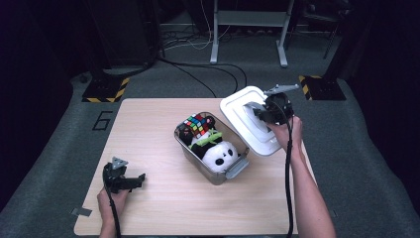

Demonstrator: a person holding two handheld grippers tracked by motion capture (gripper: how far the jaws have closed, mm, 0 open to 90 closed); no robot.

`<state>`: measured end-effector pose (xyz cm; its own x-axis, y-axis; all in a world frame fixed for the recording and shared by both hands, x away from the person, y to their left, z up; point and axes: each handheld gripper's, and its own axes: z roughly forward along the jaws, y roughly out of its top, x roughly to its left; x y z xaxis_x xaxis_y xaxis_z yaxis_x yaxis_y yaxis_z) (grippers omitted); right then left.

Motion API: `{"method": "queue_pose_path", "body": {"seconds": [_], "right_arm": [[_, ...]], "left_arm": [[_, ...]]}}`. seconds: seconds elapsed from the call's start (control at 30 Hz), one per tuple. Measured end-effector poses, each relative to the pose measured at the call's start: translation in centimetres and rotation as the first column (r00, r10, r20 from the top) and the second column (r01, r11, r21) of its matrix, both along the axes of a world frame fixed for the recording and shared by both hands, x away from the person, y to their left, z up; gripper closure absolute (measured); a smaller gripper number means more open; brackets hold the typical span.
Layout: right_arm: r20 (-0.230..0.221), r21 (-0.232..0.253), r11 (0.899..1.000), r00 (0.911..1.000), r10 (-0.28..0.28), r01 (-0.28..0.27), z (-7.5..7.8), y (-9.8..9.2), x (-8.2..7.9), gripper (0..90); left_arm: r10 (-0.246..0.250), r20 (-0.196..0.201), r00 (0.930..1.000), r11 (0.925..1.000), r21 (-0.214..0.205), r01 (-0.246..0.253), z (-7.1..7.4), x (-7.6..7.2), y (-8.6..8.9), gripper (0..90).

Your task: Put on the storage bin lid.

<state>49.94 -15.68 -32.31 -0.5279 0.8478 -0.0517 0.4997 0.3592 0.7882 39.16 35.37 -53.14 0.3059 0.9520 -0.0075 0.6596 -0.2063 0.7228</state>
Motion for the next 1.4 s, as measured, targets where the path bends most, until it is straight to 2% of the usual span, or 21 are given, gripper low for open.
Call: {"method": "queue_pose_path", "body": {"seconds": [0.3,0.5,0.93,1.0,1.13,1.17,1.4], "right_arm": [[-0.004,0.006,0.999,0.9986,0.053,-0.053,0.2,1.8,0.0,67.0],[-0.011,0.008,0.996,0.9963,0.085,-0.085,0.3,3.7,0.0,67.0],[-0.015,0.004,0.988,0.9883,0.152,-0.152,0.1,6.3,-0.2,67.0],[-0.027,0.014,0.989,0.9891,0.145,-0.145,0.0,6.7,-0.2,67.0],[-0.022,0.01,0.985,0.9852,0.17,-0.17,-0.2,7.4,-0.2,67.0],[-0.031,0.015,0.986,0.9854,0.168,-0.167,-0.2,7.6,-0.2,67.0],[-0.042,0.026,0.983,0.9825,0.181,-0.18,-0.5,9.4,-0.4,67.0]], "left_arm": [[0.0,0.0,1.0,1.0,0.0,0.0,0.0,0.0,0.0,0.6],[0.0,0.0,1.0,1.0,0.0,0.0,0.0,0.0,0.0,0.6],[0.0,0.0,1.0,1.0,0.0,0.0,0.0,0.0,0.0,0.6],[-0.001,0.0,1.0,1.0,0.0,0.001,0.0,0.0,0.0,0.6],[-0.001,0.0,1.0,1.0,0.0,0.001,0.0,0.0,0.0,0.6],[-0.01,-0.007,0.9999,0.9999,0.01,0.01,0.1,0.0,0.1,0.6],[-0.009,-0.006,0.9999,0.9999,0.009,0.009,0.0,0.0,0.1,0.7]]}}
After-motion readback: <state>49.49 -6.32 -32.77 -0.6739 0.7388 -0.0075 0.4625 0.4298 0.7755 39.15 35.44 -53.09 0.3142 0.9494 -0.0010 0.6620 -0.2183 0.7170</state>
